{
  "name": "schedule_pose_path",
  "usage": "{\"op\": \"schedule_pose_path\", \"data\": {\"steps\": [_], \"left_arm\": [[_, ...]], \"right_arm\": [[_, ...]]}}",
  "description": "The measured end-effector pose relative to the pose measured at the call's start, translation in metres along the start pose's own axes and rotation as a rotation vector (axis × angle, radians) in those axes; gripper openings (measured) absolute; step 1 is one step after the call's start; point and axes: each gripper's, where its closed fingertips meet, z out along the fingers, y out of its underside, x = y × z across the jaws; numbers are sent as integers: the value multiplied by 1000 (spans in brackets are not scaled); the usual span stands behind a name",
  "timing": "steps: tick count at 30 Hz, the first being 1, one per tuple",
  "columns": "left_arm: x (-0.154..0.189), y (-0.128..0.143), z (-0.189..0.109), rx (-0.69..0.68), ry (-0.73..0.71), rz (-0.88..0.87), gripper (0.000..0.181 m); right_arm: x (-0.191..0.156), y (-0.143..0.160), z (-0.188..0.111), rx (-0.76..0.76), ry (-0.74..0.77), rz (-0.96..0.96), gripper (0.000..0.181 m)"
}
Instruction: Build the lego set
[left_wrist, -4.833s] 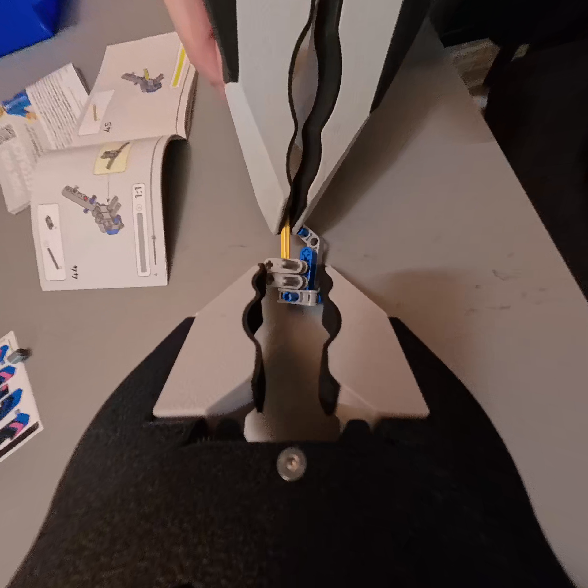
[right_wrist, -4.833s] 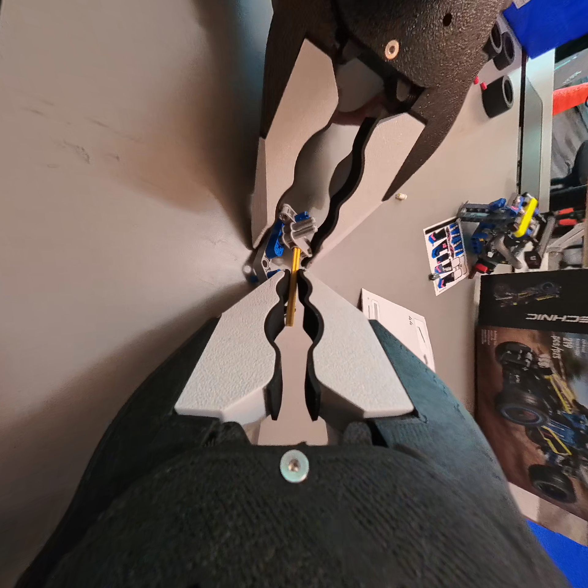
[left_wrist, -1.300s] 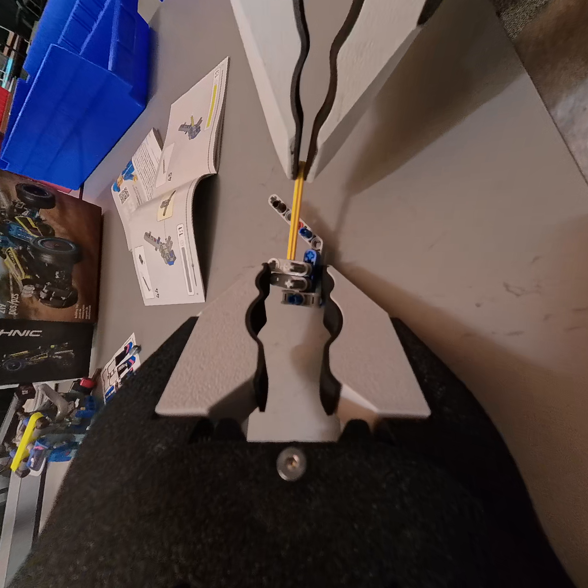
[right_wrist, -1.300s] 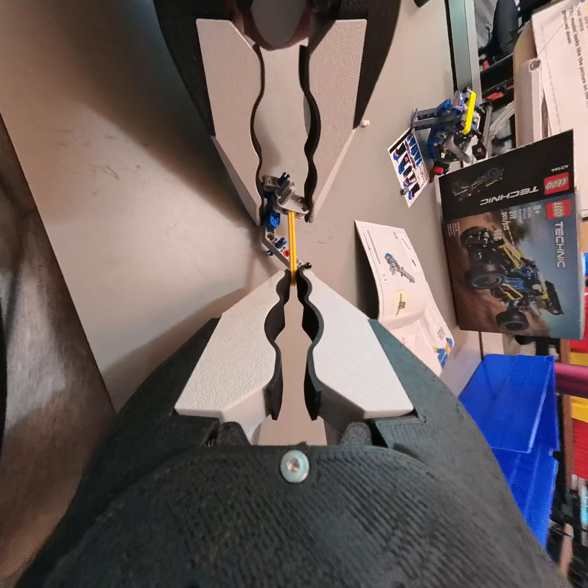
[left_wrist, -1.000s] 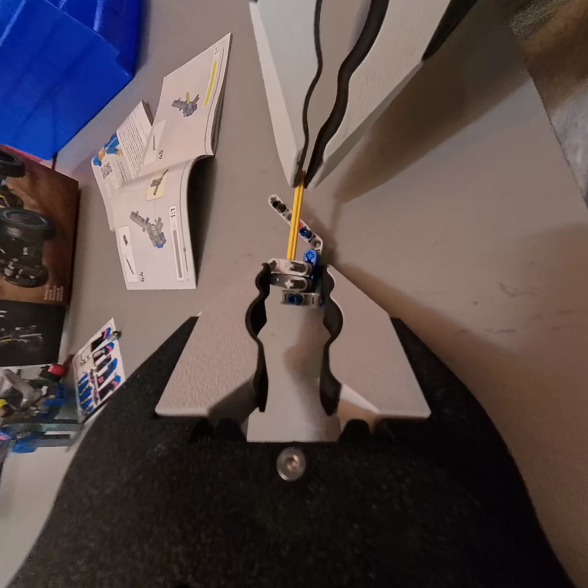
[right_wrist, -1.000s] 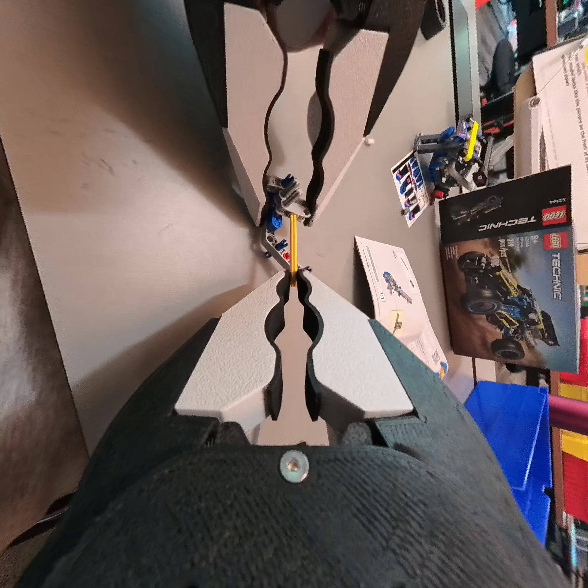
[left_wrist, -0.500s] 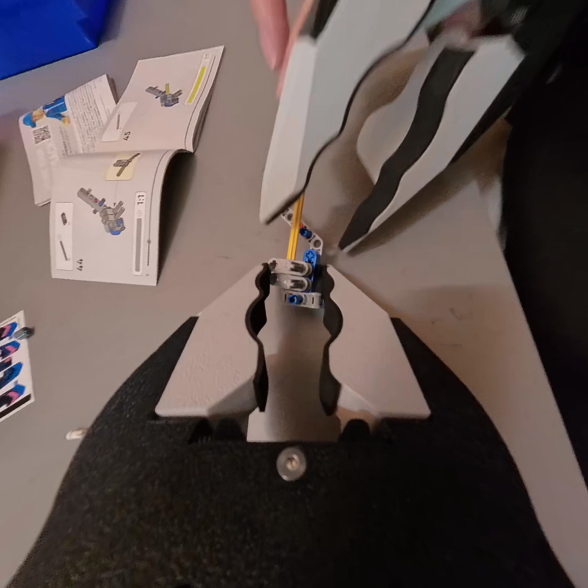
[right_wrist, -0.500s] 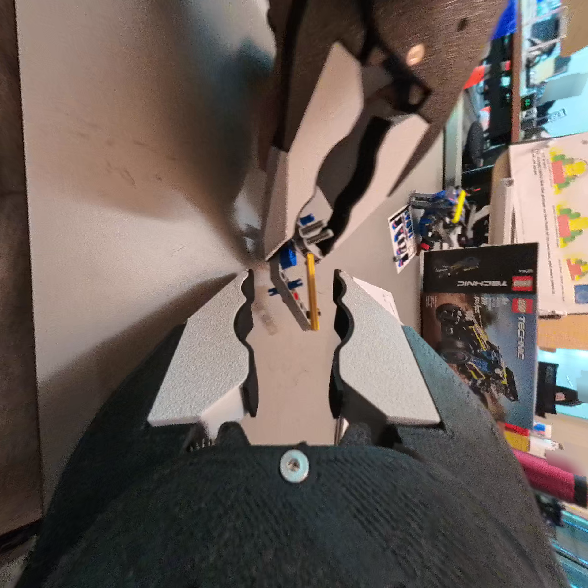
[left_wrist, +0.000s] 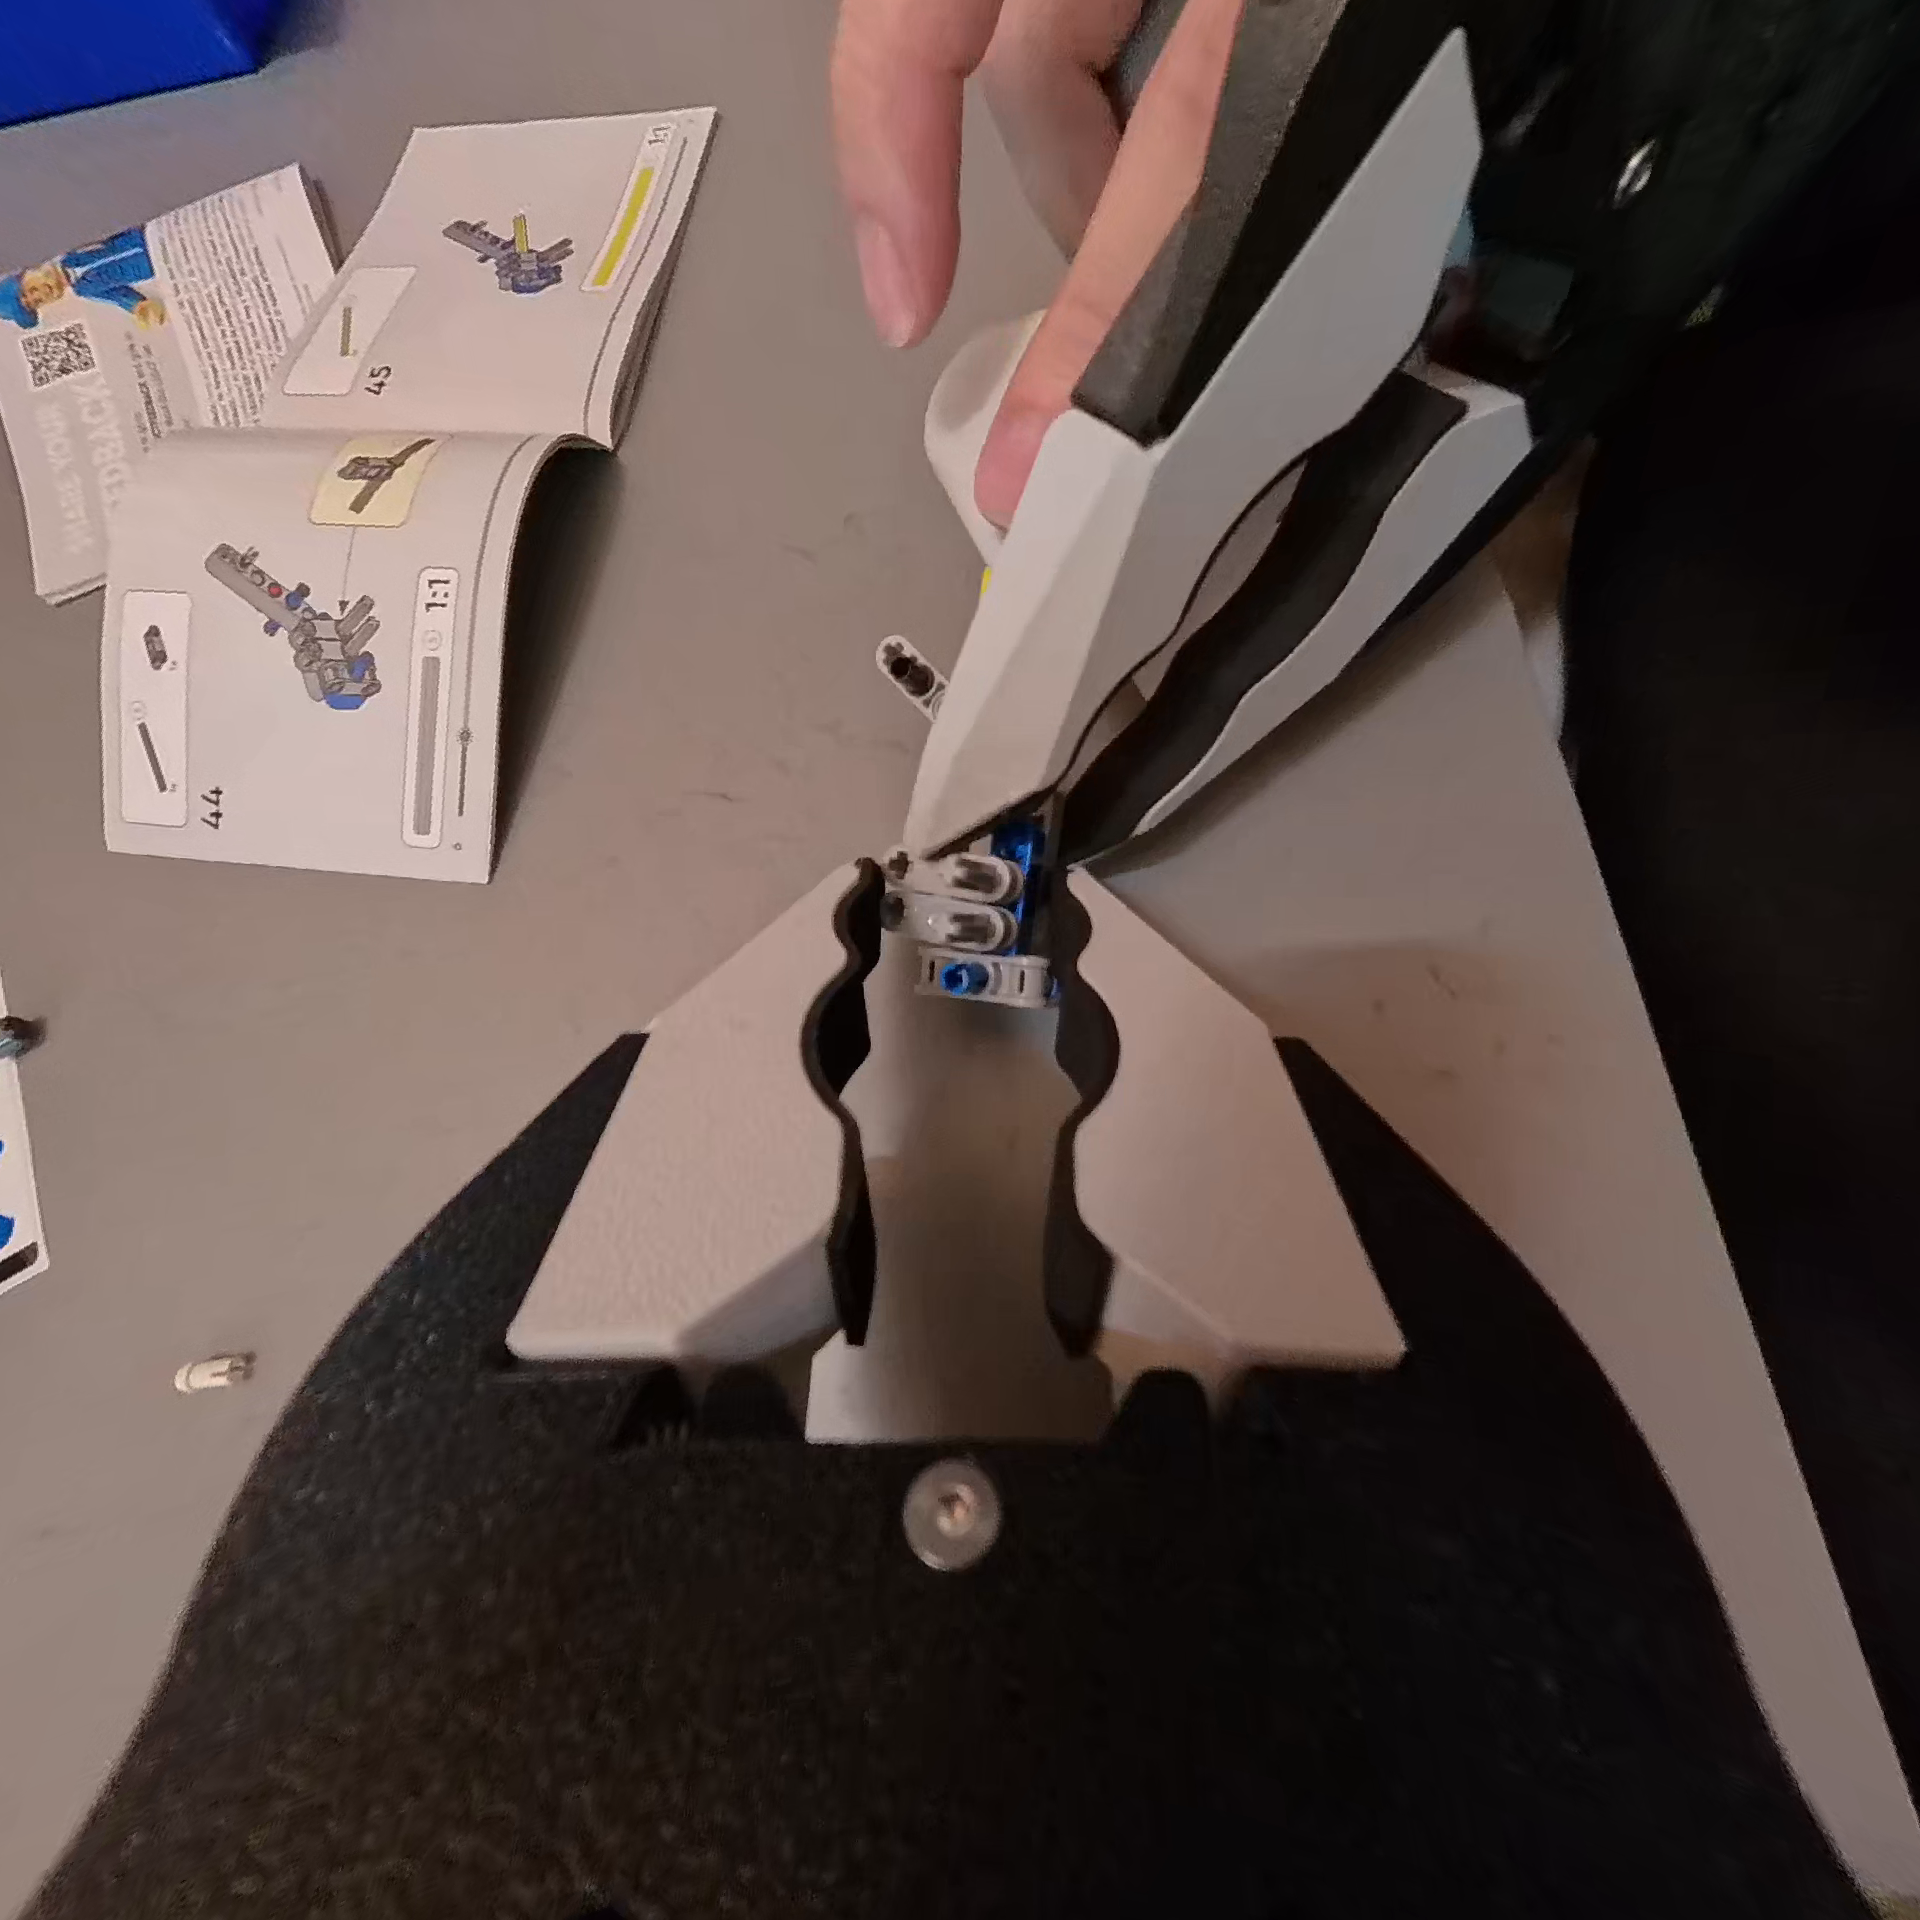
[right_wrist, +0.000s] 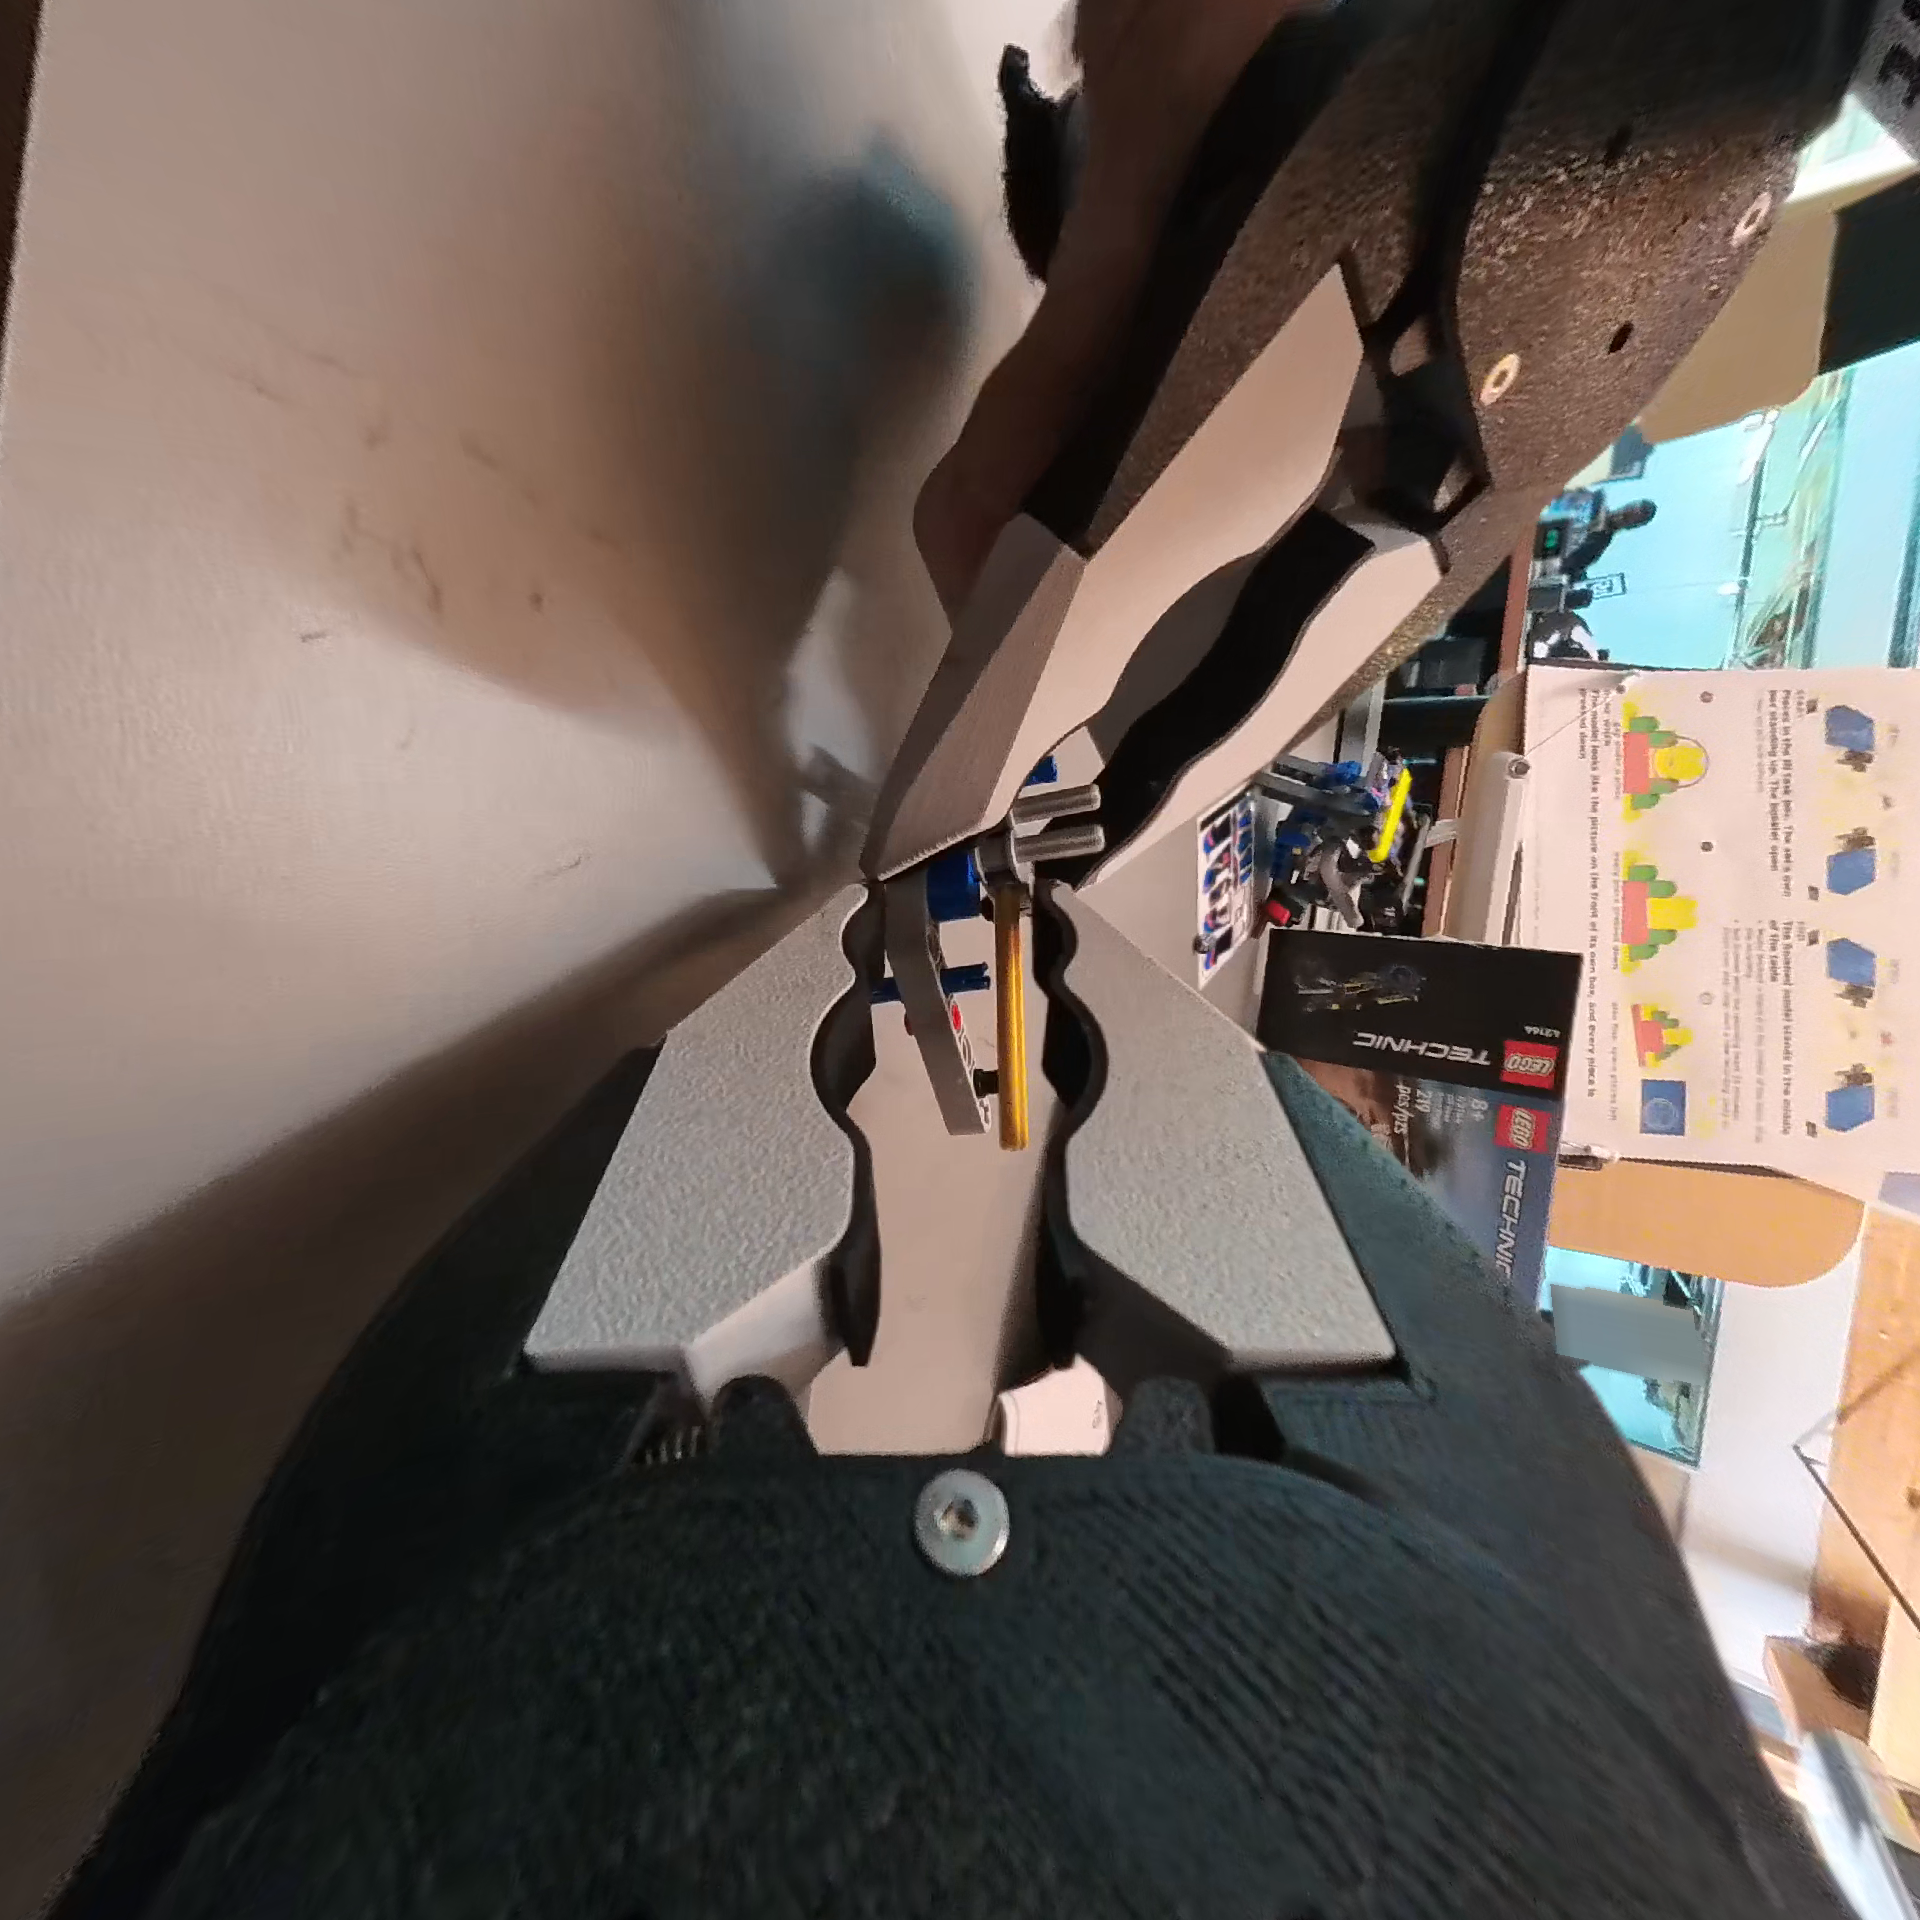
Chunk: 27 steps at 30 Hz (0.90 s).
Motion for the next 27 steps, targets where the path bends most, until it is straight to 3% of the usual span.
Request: {"op": "schedule_pose_path", "data": {"steps": [7,9,14,18,22,27], "left_arm": [[-2,0,1,8,-15,3,29],[-5,0,-1,6,-38,26,29],[-10,-4,-2,16,-126,141,29],[-12,-6,0,3,-175,220,29],[-9,-7,2,12,-162,213,29],[-9,-7,2,15,-156,211,29]], "right_arm": [[2,5,-1,-34,22,-9,28],[6,15,-7,-75,26,8,42],[23,28,-40,18,-9,362,25],[16,41,-52,94,-120,641,26],[14,29,-53,221,-154,721,12],[8,26,-46,217,-187,738,17]]}}
